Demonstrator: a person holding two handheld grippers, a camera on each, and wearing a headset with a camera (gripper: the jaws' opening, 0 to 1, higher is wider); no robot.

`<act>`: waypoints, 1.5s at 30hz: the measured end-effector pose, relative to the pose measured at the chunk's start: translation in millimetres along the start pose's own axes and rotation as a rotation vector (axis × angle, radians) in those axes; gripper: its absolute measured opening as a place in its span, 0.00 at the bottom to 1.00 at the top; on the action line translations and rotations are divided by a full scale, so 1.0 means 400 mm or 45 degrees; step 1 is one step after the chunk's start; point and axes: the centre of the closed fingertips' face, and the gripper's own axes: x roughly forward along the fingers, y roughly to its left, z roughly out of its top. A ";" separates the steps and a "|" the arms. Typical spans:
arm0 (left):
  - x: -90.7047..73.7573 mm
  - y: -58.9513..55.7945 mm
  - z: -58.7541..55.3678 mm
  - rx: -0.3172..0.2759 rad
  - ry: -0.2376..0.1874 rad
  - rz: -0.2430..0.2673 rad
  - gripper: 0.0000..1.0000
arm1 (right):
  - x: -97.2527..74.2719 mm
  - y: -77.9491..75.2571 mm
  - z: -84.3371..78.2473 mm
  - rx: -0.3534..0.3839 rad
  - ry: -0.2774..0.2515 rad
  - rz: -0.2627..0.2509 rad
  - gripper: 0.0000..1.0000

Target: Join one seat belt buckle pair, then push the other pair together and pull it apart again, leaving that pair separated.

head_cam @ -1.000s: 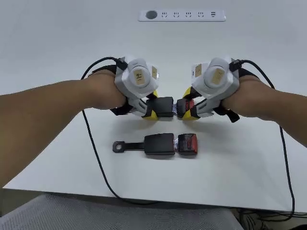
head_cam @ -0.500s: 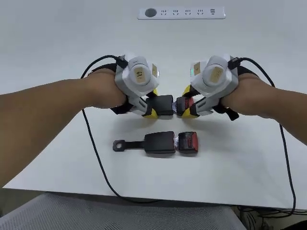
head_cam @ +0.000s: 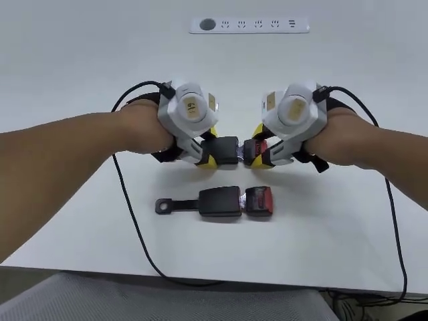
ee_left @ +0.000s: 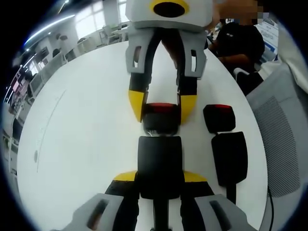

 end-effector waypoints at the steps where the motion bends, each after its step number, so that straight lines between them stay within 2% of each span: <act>1: -0.001 -0.002 0.001 0.000 0.000 0.000 0.33 | 0.000 0.000 -0.002 0.005 -0.004 -0.001 0.31; 3: 0.000 -0.002 0.000 0.000 0.004 0.001 0.33 | -0.010 0.004 0.008 0.009 -0.008 0.001 0.31; 9: 0.000 -0.005 0.003 0.003 0.004 0.001 0.33 | -0.014 -0.002 -0.022 0.006 0.008 0.001 0.31; 11: 0.001 -0.004 0.003 -0.002 0.002 0.001 0.33 | -0.029 0.001 -0.018 0.008 0.013 -0.002 0.31; 16: 0.001 -0.007 0.006 -0.004 0.003 0.001 0.33 | -0.025 0.002 -0.020 -0.015 0.029 -0.010 0.32; 21: 0.000 -0.009 0.008 -0.002 0.003 0.000 0.33 | -0.031 0.001 -0.021 -0.003 0.013 -0.024 0.32; 26: -0.001 -0.010 0.010 -0.006 0.000 0.001 0.33 | -0.046 0.007 -0.046 0.002 0.012 -0.035 0.32; 29: -0.001 -0.015 0.013 -0.007 0.004 0.001 0.33 | -0.055 -0.007 -0.075 0.029 0.011 -0.046 0.32; 32: 0.000 -0.019 0.017 -0.003 0.022 0.003 0.33 | -0.081 -0.002 -0.097 0.054 0.018 -0.056 0.32; 35: 0.003 -0.011 0.012 0.000 0.036 -0.001 0.33 | -0.101 0.000 -0.119 0.058 0.027 -0.061 0.32; 39: 0.004 -0.007 0.006 0.000 0.035 0.000 0.33 | -0.117 -0.011 -0.169 0.059 0.041 -0.063 0.33; 40: 0.004 -0.007 0.006 0.001 0.033 0.001 0.33 | -0.133 -0.006 -0.181 0.054 0.043 -0.065 0.33; 43: 0.001 -0.009 0.008 0.001 0.034 0.007 0.33 | -0.153 -0.007 -0.235 0.040 0.092 -0.086 0.34; 45: 0.002 -0.009 0.008 0.001 0.034 0.008 0.34 | -0.165 -0.010 -0.251 0.080 0.075 -0.082 0.34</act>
